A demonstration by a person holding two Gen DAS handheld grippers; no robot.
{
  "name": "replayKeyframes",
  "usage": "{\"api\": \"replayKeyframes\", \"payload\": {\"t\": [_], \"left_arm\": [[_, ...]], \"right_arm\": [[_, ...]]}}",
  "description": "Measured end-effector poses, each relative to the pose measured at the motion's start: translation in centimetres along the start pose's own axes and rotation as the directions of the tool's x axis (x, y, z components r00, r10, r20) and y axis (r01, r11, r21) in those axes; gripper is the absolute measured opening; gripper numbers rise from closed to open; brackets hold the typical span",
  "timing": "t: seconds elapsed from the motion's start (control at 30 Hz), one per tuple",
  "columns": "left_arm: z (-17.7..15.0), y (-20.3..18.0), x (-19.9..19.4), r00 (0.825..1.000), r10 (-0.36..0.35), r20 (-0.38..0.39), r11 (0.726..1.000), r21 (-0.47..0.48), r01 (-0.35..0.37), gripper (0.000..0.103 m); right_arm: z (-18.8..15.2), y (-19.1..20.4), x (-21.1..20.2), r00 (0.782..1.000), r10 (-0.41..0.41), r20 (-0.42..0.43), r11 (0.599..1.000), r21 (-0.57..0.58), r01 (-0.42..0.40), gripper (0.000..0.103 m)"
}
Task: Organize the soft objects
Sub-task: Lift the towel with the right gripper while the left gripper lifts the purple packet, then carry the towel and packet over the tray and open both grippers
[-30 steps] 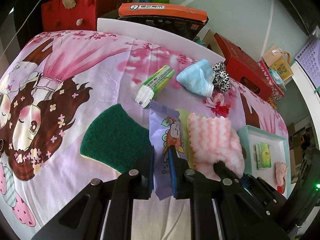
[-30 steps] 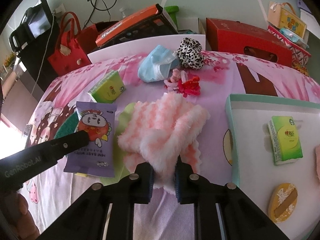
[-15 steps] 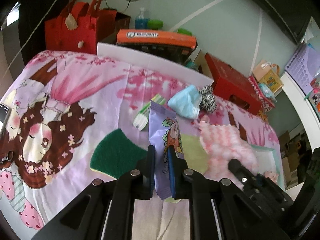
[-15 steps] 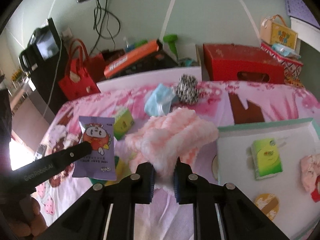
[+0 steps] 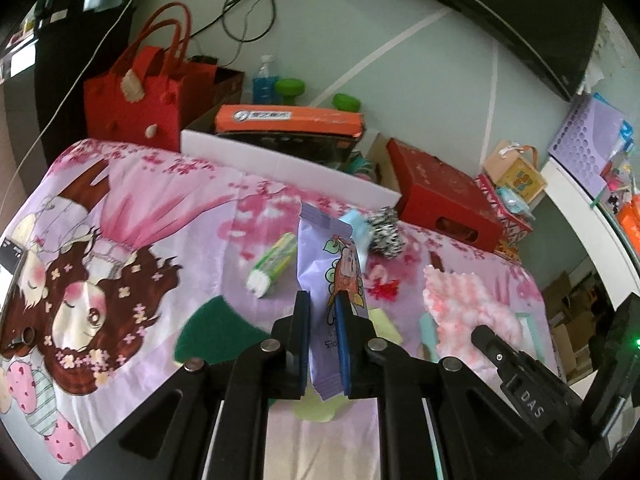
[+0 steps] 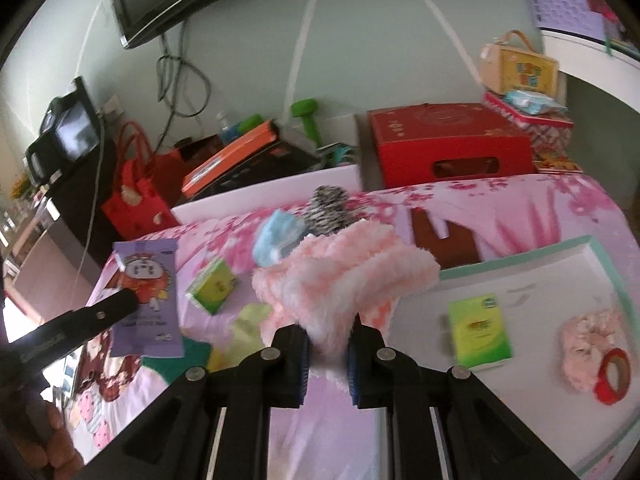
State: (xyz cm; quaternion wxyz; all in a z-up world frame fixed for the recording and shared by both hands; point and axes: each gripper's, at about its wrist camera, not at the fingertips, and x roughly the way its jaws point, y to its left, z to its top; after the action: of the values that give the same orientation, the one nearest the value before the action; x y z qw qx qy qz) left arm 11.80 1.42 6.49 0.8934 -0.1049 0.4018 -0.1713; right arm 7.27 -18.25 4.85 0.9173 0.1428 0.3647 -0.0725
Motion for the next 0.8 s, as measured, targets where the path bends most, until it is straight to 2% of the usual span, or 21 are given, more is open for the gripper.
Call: {"api": "replayKeyframes", "payload": {"t": [0.2,0.37,0.53,0.63,0.8], "left_arm": [[-0.5,-5.1,0.6,0.997,-0.075,0.002,0.992,0.102,0.074,0.012],[-1.8,-9.4,1.5,0.991,-0.133,-0.025,0.97,0.202,0.136,0.012],[-3.9,-13.2,3.5,0.979,-0.176,-0.099,0.939,0.28,0.197,0.012],[-5.2,-14.8,4.7,0.97,-0.195,-0.147,0.923,0.308,0.232,0.012],[-6.9,-16.5,6.1,0.963,-0.186,-0.194,0.908,0.34,0.244,0.012]], "right_arm": [[0.9,-4.6,-1.4,0.994,-0.107,0.028,0.993,0.06,0.105,0.016],[1.4,-8.9,-3.0,0.982,-0.184,0.048,0.975,0.134,0.176,0.016],[1.4,-13.1,-4.5,0.961,-0.272,0.047,0.945,0.204,0.257,0.016],[1.3,-15.1,-5.2,0.956,-0.289,0.045,0.931,0.247,0.27,0.016],[1.1,-16.7,-5.8,0.946,-0.321,0.041,0.916,0.269,0.299,0.016]]}}
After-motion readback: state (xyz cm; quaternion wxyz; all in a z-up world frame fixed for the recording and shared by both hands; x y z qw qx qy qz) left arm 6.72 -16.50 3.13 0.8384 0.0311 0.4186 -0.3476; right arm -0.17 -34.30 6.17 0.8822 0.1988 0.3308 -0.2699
